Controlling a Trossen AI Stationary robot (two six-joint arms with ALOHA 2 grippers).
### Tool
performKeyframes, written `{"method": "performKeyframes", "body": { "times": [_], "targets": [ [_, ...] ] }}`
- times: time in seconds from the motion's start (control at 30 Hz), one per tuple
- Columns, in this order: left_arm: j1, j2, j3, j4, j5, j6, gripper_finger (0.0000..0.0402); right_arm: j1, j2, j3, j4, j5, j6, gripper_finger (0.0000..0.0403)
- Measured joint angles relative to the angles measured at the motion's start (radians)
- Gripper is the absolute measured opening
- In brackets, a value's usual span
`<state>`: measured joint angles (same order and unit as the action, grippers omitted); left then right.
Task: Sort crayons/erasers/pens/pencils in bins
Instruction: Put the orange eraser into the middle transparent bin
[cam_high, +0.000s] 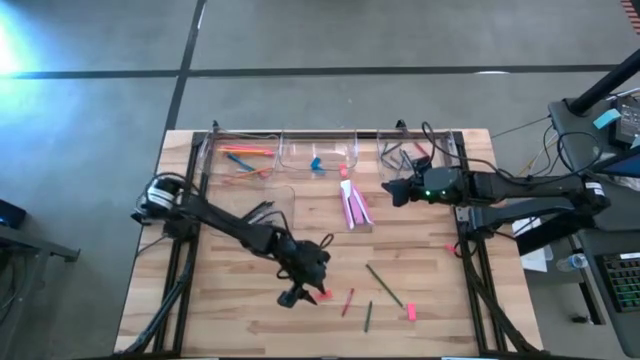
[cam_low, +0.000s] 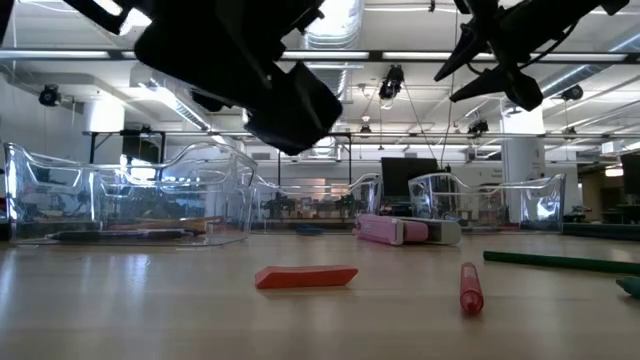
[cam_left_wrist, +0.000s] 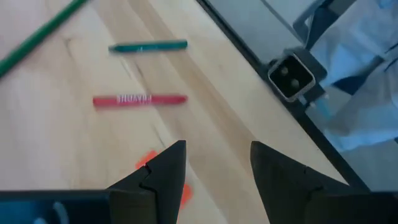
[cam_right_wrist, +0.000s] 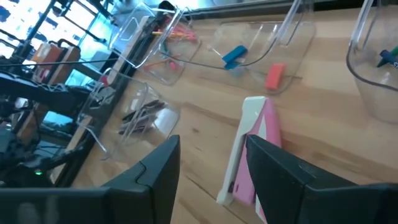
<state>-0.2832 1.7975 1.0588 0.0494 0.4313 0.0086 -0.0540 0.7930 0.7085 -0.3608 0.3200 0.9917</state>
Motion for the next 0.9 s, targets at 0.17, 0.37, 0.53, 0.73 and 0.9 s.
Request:
{"method": "performKeyframes", "body": {
  "times": [0.17,0.37,0.53,0.73,0.9],
  "targets": [
    [0.0,0.083,0.052,0.022,-0.004,-0.002,0.0166,0.013,0.0,0.003,0.001,0.006,-0.004,0.0173],
    [0.005,0.168,0.117,0.015,-0.006,-0.002,0.0166,0.013,0.0,0.003,0.004,0.006,-0.004,0.0173],
    [0.015,0.214,0.146,0.013,-0.006,-0.011,0.0166,0.019,0.0,0.003,0.006,0.006,-0.004,0.0173],
    [0.056,0.206,0.145,-0.044,0.009,-0.025,0.0166,0.031,-0.007,0.004,0.005,0.005,-0.008,0.0173],
    [0.083,0.202,0.146,-0.1,0.045,-0.019,0.0166,0.03,-0.007,0.004,0.004,0.006,-0.024,0.0173]
  ]
}}
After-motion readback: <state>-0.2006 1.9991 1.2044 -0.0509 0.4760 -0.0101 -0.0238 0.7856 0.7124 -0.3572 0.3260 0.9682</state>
